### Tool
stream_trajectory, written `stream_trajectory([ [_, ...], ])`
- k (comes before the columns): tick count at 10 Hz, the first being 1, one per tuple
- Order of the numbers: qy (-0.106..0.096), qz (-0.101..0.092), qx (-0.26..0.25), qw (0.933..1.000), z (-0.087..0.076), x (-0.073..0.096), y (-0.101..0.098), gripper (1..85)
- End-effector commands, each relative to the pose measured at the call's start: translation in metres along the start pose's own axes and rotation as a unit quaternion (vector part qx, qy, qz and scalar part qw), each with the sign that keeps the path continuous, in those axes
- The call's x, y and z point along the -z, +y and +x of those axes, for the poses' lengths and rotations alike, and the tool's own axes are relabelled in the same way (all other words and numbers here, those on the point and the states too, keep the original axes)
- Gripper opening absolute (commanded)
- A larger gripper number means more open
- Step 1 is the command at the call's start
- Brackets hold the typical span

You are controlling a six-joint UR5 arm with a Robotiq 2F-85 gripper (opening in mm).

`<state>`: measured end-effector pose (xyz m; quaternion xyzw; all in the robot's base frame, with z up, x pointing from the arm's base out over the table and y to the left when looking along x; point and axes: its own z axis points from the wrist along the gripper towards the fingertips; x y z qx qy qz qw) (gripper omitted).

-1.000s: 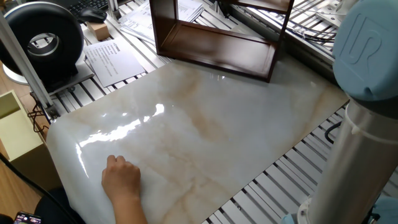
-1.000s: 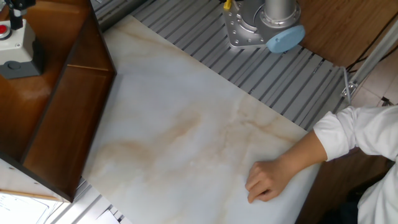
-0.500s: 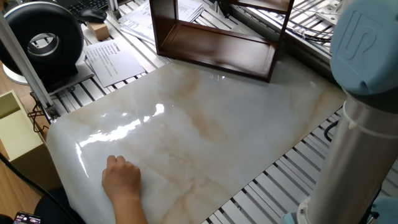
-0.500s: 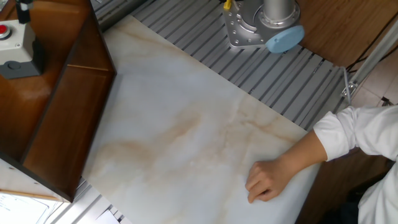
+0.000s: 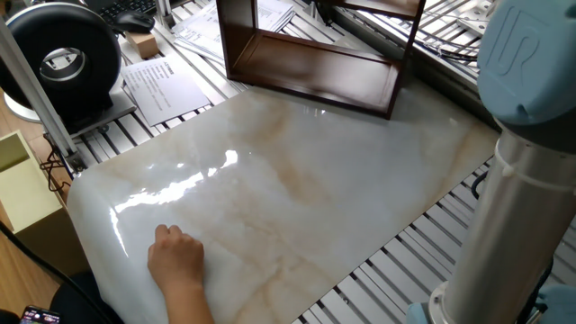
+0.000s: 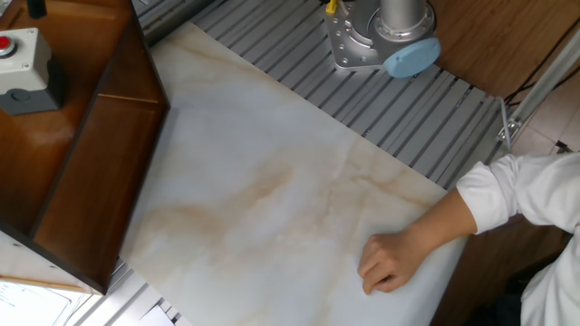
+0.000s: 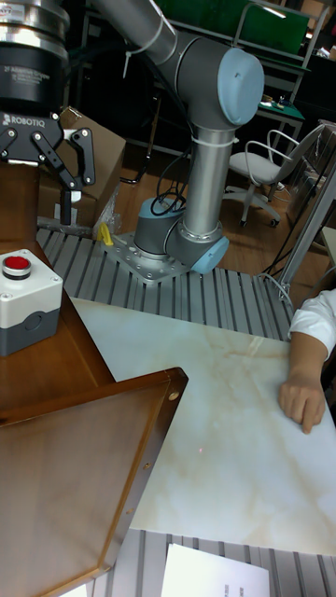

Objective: Take the object down from the shelf

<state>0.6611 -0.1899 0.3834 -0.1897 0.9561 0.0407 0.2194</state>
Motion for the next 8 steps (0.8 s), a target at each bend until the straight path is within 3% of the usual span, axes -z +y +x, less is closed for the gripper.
stream_trajectory([
  [1, -0.018, -0.013, -0.005, 0.9997, -0.011, -0.001, 0.003, 85.0],
  [3, -0.020, 0.003, -0.008, 0.9998, -0.010, -0.006, -0.005, 85.0],
  [6, -0.033, -0.015, 0.006, 0.9993, -0.018, -0.036, 0.006, 85.0],
  [8, -0.037, -0.010, 0.010, 0.9992, -0.024, -0.042, 0.005, 85.0],
])
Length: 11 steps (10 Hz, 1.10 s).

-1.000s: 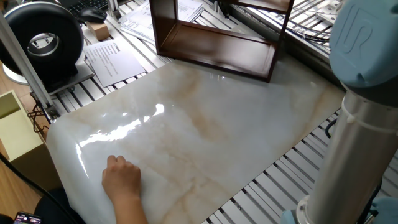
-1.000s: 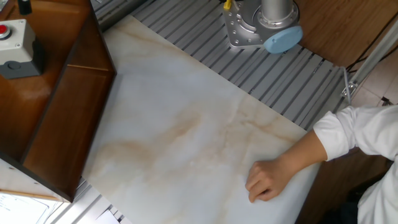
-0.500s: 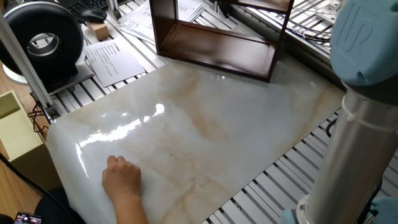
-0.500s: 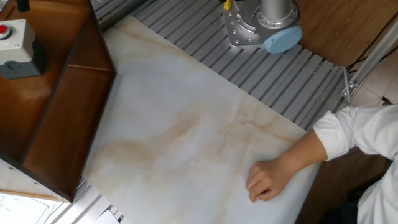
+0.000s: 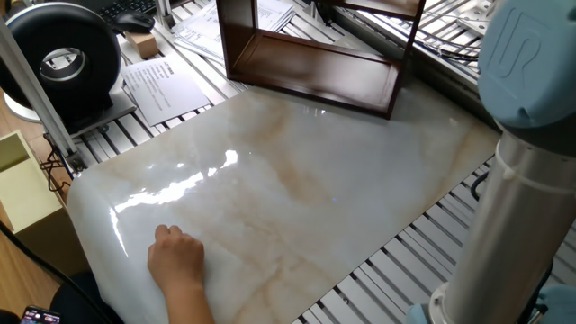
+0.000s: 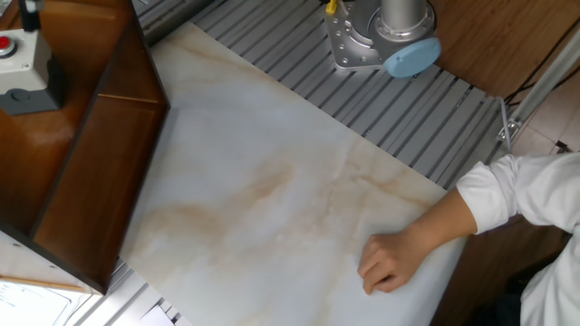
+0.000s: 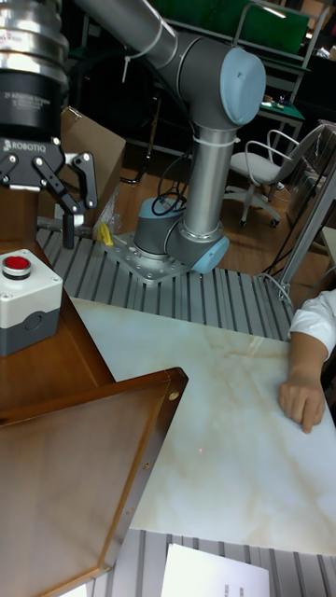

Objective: Take the object down from the shelf

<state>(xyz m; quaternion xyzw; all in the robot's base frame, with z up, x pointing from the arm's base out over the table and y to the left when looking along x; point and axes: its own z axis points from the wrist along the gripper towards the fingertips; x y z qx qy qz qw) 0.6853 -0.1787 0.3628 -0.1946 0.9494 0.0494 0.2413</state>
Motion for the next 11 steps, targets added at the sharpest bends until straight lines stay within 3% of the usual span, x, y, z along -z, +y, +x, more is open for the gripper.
stream_trajectory([
  [1, -0.015, -0.009, 0.006, 0.9998, -0.008, -0.012, 0.006, 85.0],
  [5, -0.017, -0.005, 0.033, 0.9993, -0.007, -0.006, -0.001, 85.0],
  [6, -0.020, 0.008, 0.045, 0.9987, -0.008, -0.003, -0.010, 85.0],
  [8, -0.037, 0.006, 0.045, 0.9983, -0.018, 0.013, -0.010, 85.0],
  [9, -0.045, 0.017, 0.042, 0.9979, -0.024, 0.022, -0.016, 85.0],
  [11, -0.063, -0.009, 0.041, 0.9972, -0.036, 0.018, 0.001, 85.0],
])
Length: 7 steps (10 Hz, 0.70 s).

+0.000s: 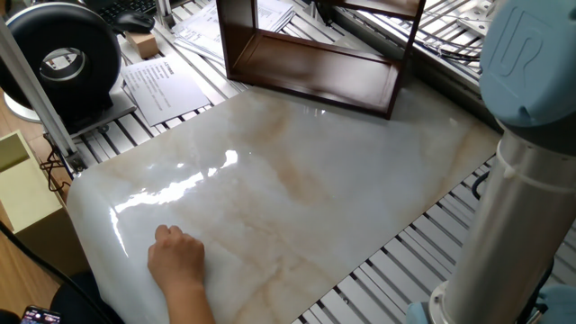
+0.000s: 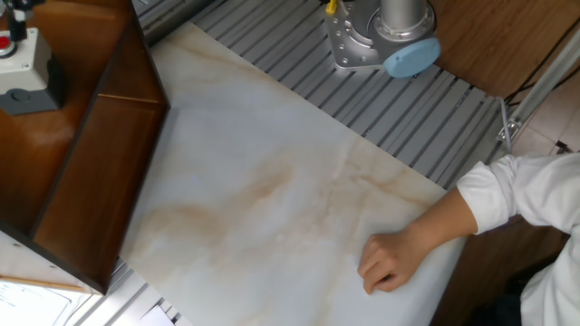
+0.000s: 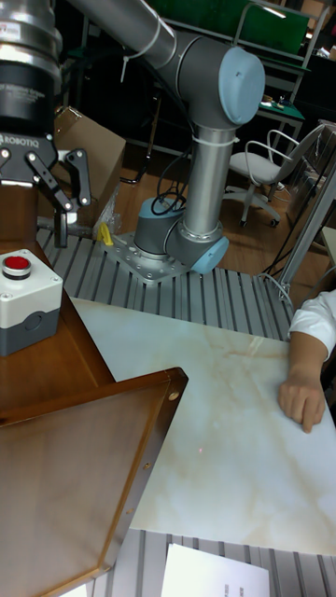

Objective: Take the object down from the shelf

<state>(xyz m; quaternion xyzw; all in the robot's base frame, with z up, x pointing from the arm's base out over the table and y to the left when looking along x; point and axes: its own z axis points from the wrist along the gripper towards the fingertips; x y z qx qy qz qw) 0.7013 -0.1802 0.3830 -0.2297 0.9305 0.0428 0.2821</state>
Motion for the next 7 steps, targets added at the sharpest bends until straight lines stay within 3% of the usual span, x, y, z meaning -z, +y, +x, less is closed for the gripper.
stream_trajectory([
  [1, -0.025, -0.018, 0.016, 0.9994, -0.020, 0.002, 0.012, 85.0],
  [4, -0.045, -0.073, 0.040, 0.9955, -0.032, -0.003, 0.045, 85.0],
  [7, -0.047, -0.091, 0.091, 0.9906, -0.036, -0.004, 0.058, 85.0],
])
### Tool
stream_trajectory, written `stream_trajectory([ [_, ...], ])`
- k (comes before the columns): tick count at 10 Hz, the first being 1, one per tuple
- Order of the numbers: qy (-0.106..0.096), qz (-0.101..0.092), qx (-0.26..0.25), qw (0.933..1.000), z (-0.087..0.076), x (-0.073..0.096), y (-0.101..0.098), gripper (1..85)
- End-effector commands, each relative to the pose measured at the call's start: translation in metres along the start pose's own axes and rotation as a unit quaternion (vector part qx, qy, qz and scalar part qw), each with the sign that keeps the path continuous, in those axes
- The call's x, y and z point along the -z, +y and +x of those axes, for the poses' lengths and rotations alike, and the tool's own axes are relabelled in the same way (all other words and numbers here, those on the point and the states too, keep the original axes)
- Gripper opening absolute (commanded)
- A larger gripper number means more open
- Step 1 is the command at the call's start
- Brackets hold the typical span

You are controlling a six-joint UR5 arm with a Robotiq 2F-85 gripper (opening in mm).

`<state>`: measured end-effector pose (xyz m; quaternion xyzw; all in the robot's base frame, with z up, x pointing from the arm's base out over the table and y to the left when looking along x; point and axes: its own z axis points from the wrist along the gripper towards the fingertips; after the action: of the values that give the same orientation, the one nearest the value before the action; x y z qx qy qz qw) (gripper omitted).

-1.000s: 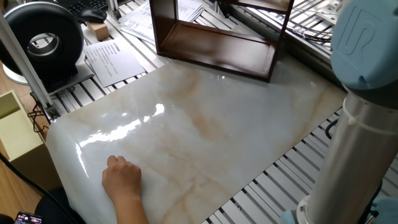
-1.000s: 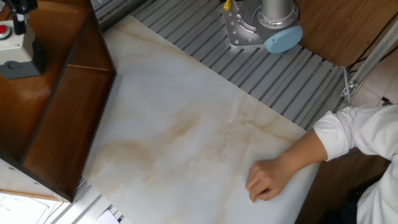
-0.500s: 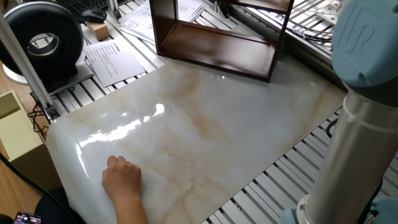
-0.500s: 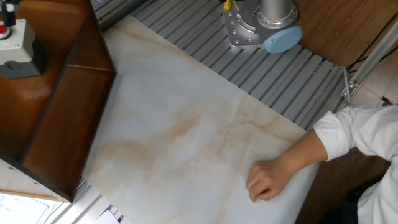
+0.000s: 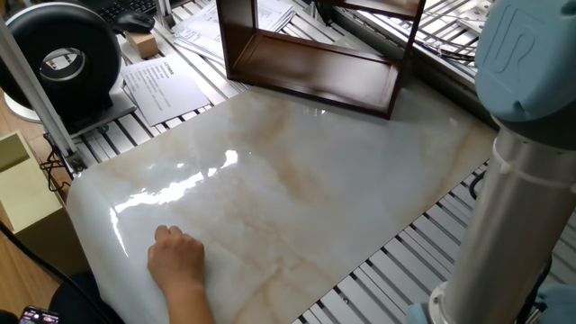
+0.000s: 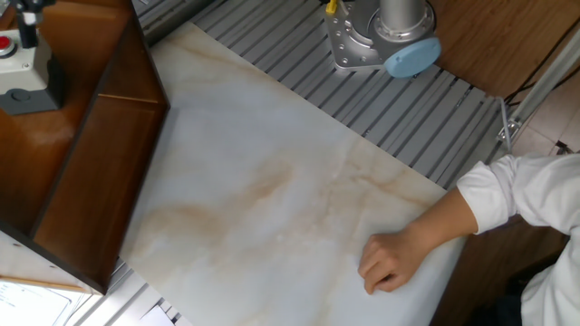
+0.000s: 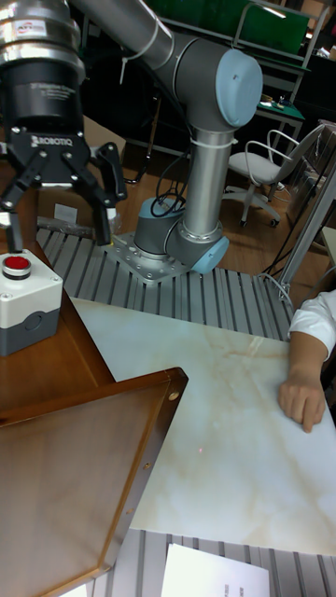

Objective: Take the object down from the shelf

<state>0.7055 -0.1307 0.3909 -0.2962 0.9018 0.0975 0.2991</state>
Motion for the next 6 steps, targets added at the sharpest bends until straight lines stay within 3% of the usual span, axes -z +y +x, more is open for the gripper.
stream_trajectory([
  [1, -0.010, -0.030, 0.054, 0.9981, -0.0090, -0.0001, 0.0173, 85.0],
  [4, -0.016, -0.040, 0.086, 0.9954, -0.0138, 0.0017, 0.0236, 85.0],
  [6, -0.018, -0.031, 0.090, 0.9953, -0.0151, 0.0034, 0.0181, 85.0],
])
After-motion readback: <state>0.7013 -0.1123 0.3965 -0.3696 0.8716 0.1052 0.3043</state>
